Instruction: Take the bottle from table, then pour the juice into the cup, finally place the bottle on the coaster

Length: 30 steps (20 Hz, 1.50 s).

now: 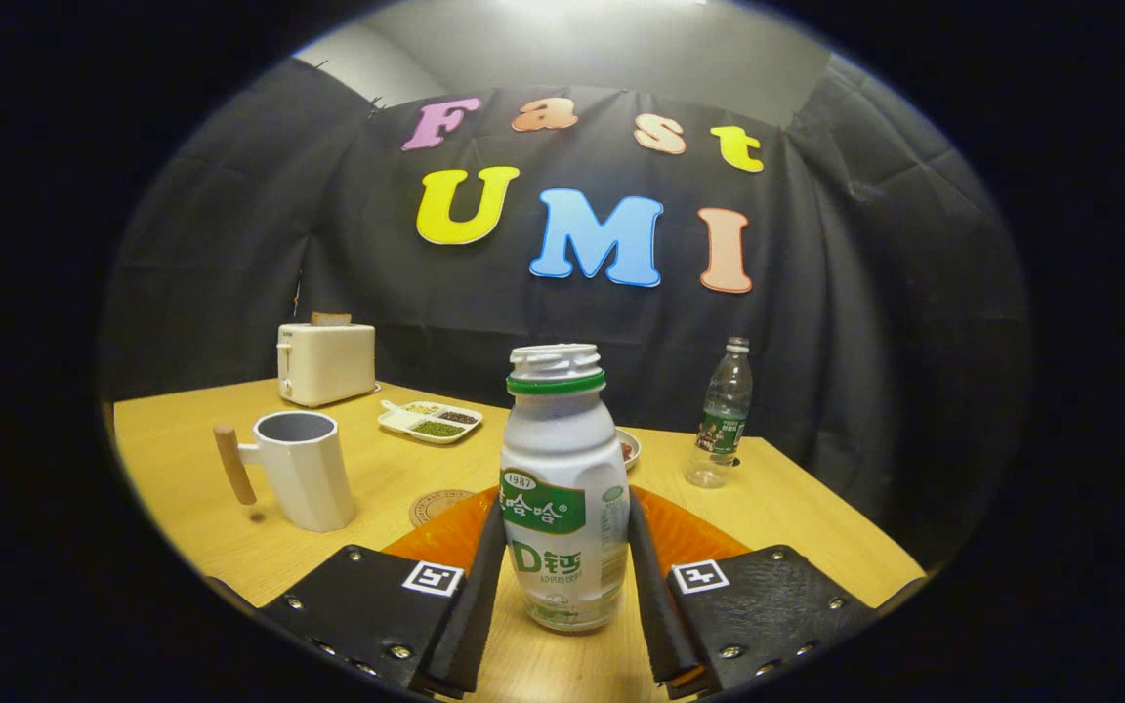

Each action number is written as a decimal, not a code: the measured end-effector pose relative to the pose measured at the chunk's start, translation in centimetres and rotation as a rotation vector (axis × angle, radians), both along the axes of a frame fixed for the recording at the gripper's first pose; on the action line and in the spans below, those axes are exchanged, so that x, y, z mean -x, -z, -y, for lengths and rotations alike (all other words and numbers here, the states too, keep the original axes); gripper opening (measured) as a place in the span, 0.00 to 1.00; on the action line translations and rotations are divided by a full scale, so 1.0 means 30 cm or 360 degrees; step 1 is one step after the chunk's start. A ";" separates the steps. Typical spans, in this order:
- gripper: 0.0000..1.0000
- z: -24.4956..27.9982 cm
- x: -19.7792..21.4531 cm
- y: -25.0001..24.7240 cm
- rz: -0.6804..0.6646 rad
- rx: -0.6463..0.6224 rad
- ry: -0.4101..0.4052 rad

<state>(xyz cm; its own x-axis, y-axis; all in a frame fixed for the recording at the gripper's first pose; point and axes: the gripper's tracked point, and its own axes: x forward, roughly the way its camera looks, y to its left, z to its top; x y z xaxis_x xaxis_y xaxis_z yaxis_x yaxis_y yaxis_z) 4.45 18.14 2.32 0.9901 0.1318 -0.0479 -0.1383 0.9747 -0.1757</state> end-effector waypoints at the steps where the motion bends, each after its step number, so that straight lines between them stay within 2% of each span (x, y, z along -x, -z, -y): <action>1: 0.63 0.001 -0.001 -0.010 0.0010 0.0066 0.0025; 6: 0.63 -0.037 -0.020 -0.066 0.0074 0.0429 0.0120; 10: 0.64 -0.097 -0.042 -0.107 0.0142 0.0720 0.0146; 21: 0.63 -0.243 -0.095 -0.176 0.0291 0.1283 0.0173; 30: 0.63 -0.325 -0.107 -0.172 0.0372 0.1615 0.0188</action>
<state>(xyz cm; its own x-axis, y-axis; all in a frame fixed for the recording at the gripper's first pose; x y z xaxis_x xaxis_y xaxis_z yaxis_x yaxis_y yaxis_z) 7.66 27.87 7.49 0.9929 0.0390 0.1124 0.0910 0.3597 -0.9286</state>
